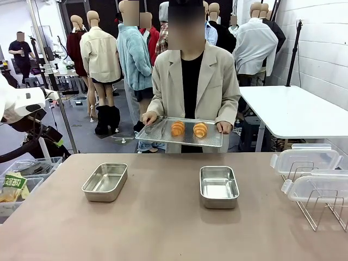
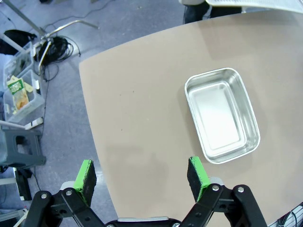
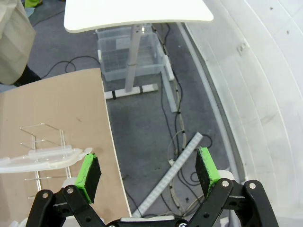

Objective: Place the bread in airtight containers.
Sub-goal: Lift both Airtight Container.

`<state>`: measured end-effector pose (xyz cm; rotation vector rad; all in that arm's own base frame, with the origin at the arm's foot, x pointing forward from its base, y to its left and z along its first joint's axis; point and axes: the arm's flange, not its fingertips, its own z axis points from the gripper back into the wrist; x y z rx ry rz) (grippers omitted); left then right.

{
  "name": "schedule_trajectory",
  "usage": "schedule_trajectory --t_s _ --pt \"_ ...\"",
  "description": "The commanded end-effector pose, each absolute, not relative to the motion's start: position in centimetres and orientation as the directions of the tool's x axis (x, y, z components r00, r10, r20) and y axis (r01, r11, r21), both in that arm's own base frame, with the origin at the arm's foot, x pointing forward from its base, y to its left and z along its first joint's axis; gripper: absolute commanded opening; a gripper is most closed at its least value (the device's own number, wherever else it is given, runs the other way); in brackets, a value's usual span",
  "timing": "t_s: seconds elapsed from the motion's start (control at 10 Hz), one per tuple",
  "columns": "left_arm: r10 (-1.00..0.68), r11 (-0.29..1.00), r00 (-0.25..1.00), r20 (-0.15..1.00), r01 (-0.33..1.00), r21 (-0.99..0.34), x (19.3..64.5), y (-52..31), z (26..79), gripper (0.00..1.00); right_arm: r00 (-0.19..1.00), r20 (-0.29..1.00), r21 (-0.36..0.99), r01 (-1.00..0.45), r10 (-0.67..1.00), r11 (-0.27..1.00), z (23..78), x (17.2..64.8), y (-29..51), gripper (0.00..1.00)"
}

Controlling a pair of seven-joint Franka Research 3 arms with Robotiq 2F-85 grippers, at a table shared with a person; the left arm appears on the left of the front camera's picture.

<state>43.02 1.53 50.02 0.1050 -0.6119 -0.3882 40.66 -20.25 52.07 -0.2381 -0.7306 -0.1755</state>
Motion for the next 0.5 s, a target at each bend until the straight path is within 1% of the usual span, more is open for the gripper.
schedule_trajectory --t_s 0.0,0.4 --pt "-0.383 0.923 0.745 0.546 0.320 0.212 43.07 1.65 50.15 1.00 0.738 0.671 -0.161 0.237 -0.070 0.958 51.68 40.53 -19.94 1.00" --pt "-0.383 0.923 0.745 0.546 0.320 0.212 43.07 1.65 50.15 1.00 0.738 0.671 -0.161 0.237 -0.070 0.958 51.68 40.53 -19.94 1.00"
